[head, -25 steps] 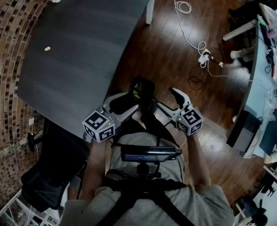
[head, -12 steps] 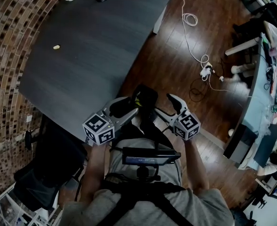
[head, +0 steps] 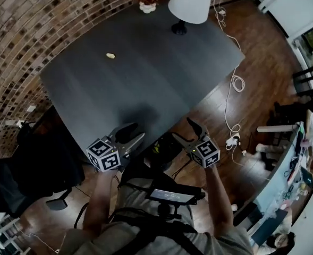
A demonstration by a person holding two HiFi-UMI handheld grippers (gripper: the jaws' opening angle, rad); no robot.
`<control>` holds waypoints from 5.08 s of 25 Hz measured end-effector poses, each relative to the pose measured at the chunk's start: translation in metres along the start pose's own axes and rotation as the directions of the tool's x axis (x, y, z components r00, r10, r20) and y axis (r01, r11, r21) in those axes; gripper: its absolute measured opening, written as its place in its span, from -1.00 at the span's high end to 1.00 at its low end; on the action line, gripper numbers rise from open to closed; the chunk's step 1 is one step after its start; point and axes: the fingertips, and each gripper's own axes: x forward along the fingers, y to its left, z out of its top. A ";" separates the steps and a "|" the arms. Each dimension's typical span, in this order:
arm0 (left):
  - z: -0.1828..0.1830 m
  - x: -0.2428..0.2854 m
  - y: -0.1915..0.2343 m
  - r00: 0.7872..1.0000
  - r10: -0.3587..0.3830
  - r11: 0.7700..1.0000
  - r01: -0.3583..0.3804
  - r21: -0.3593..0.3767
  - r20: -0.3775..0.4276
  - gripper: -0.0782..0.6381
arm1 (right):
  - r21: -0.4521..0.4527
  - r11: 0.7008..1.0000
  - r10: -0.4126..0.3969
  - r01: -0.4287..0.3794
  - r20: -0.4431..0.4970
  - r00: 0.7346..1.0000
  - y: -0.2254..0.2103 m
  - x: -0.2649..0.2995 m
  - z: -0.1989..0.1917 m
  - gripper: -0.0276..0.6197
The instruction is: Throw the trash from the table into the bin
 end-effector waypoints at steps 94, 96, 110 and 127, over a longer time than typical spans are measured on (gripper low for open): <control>-0.017 0.011 -0.114 0.977 -0.167 0.967 0.188 0.172 -0.129 0.22 | 0.180 0.951 -0.183 0.250 -0.323 0.928 0.062 -0.056 -0.224 0.59; -0.015 0.014 -0.113 0.976 -0.179 0.966 0.198 0.167 -0.124 0.22 | 0.182 0.946 -0.190 0.269 -0.361 0.913 0.060 -0.053 -0.233 0.59; -0.018 0.036 -0.119 0.960 -0.239 0.956 0.259 0.139 -0.147 0.22 | 0.250 0.909 -0.221 0.334 -0.390 0.894 0.049 -0.062 -0.256 0.56; -0.039 0.044 -0.123 0.950 -0.240 0.955 0.267 0.125 -0.199 0.22 | 0.348 0.862 -0.239 0.368 -0.362 0.901 0.058 -0.081 -0.282 0.56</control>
